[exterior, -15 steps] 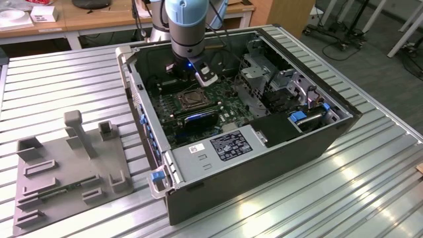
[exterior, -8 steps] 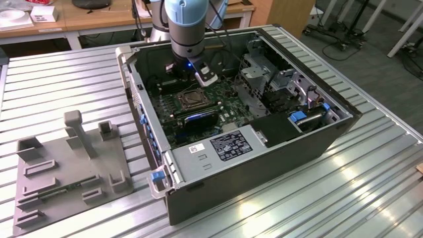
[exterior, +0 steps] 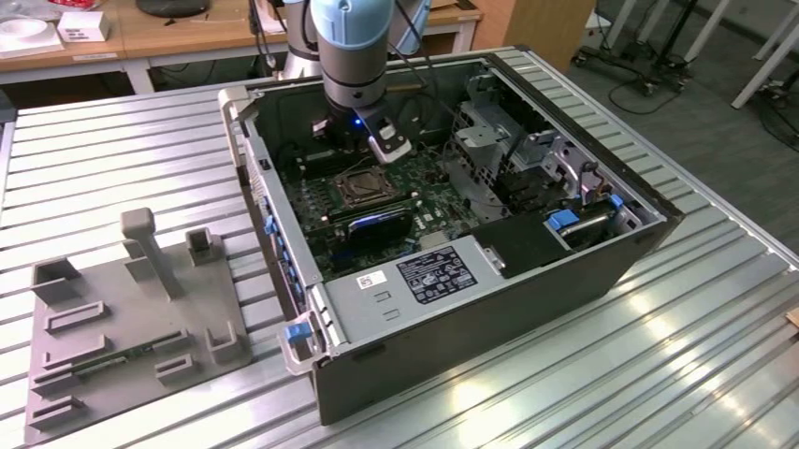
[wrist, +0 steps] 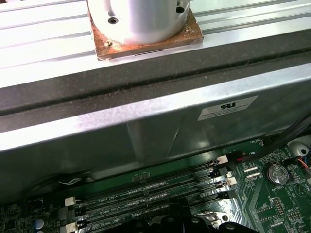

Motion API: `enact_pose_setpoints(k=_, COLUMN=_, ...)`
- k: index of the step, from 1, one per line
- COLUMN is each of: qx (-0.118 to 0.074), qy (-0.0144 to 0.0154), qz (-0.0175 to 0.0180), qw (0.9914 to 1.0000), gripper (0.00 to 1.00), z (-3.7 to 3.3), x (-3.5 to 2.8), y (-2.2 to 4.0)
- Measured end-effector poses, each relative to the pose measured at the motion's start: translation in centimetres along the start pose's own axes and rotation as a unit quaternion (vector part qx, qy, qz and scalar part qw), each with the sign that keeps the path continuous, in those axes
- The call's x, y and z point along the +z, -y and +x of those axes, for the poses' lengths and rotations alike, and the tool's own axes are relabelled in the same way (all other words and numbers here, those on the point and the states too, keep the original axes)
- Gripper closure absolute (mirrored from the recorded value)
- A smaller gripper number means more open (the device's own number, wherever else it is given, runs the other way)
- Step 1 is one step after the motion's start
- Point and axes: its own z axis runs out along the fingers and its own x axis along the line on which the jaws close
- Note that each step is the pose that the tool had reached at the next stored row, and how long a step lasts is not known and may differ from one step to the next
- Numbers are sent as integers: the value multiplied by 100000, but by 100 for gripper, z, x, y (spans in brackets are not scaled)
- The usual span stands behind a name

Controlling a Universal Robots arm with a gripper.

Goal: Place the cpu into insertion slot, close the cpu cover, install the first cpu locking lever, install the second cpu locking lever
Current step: 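Install the first cpu locking lever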

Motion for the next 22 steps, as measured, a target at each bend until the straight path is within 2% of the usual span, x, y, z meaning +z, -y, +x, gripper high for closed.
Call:
enact_pose_setpoints(k=8, qx=-42, qy=141, qz=-199, qw=100000, gripper=89, z=0, x=9, y=5)
enact_pose_setpoints(k=22, qx=-90, qy=279, qz=-245, qw=99999, gripper=89, z=-3, x=26, y=30)
